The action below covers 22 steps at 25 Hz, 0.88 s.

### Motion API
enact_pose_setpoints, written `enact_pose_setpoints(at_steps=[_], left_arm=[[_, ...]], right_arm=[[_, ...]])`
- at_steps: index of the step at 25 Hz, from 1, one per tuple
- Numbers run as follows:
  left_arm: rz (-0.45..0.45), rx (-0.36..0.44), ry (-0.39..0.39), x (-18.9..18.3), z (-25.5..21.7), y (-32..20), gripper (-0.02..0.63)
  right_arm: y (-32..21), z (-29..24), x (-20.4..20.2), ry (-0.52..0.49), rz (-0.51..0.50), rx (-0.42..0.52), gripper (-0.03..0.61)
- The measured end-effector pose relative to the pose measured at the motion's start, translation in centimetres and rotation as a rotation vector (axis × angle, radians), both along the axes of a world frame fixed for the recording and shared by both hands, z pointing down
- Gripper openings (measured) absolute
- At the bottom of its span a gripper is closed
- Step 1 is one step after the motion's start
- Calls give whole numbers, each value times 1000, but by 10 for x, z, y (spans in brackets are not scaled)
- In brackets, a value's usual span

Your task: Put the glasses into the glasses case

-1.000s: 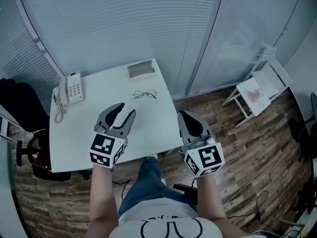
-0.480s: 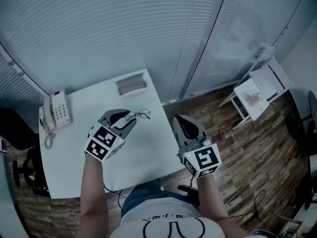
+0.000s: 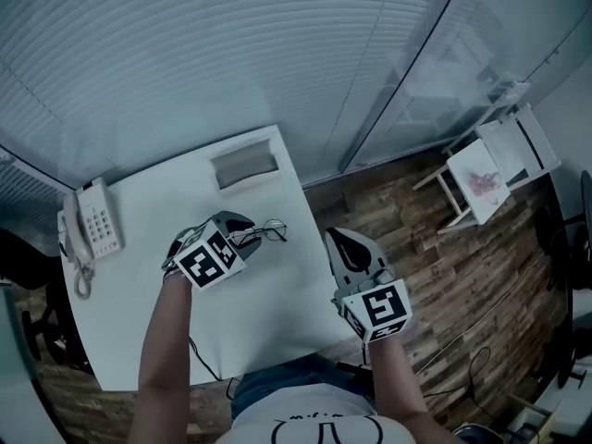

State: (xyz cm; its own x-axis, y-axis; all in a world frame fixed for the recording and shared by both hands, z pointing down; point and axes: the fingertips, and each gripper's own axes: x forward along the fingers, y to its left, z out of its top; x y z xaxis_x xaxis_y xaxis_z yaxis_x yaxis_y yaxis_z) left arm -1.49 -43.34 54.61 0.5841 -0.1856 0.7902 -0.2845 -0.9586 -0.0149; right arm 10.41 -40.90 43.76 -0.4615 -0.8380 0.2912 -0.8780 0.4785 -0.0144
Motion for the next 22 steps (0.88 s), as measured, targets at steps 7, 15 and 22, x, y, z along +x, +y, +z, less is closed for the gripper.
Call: enact_pose_setpoints(at_steps=[7, 15, 22], left_arm=[[77, -96, -43, 11, 44, -12, 118], [86, -107, -80, 14, 72, -16, 64], [45, -105, -65, 11, 72, -22, 44]], right_arm=[[-18, 31, 5, 16, 34, -57, 11], [-21, 39, 9, 46, 50, -75, 11], [-16, 35, 0, 59, 27, -76, 11]])
